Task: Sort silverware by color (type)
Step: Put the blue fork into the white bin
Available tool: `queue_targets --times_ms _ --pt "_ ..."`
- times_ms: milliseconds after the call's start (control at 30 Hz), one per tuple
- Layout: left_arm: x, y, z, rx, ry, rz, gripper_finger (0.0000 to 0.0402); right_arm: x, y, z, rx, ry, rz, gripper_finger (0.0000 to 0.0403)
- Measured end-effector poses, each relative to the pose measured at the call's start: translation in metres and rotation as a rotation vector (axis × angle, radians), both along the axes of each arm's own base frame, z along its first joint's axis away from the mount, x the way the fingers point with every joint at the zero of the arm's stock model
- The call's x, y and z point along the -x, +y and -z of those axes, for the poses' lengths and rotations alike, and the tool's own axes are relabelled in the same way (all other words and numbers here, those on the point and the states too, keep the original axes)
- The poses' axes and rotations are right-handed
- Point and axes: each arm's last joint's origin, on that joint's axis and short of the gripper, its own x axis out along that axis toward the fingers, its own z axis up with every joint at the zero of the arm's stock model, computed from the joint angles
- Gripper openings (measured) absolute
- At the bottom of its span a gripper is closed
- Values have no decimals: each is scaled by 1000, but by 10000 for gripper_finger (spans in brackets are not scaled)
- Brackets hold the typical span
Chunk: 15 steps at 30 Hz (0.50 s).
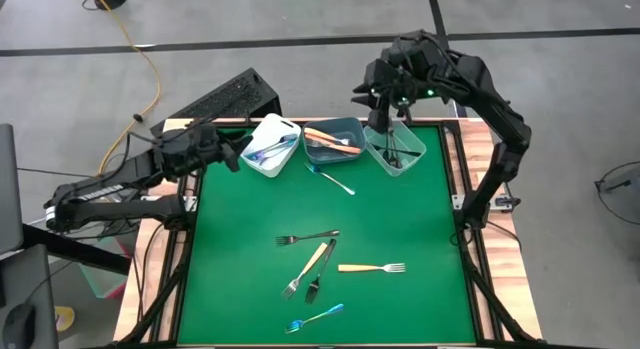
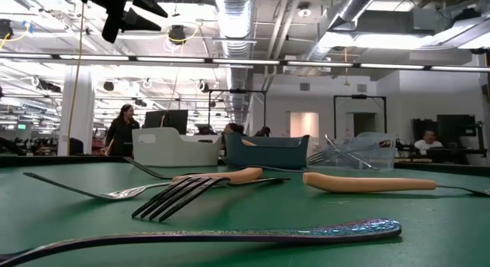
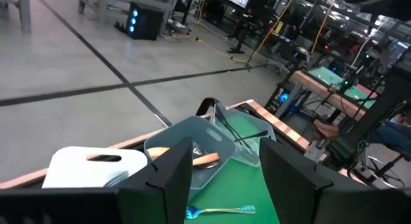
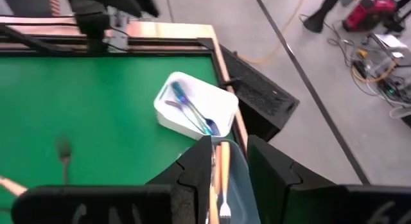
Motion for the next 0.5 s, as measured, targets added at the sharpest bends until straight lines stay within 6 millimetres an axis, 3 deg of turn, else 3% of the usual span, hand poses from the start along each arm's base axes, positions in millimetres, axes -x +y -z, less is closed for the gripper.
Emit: queue_targets --times_ms 200,500 --pt "4 -2 -10 -7 22 4 164 13 23 -6 20 24 -39 114" --pt "7 -4 -23 -77 42 62 164 44 41 -31 -18 -124 -16 114"
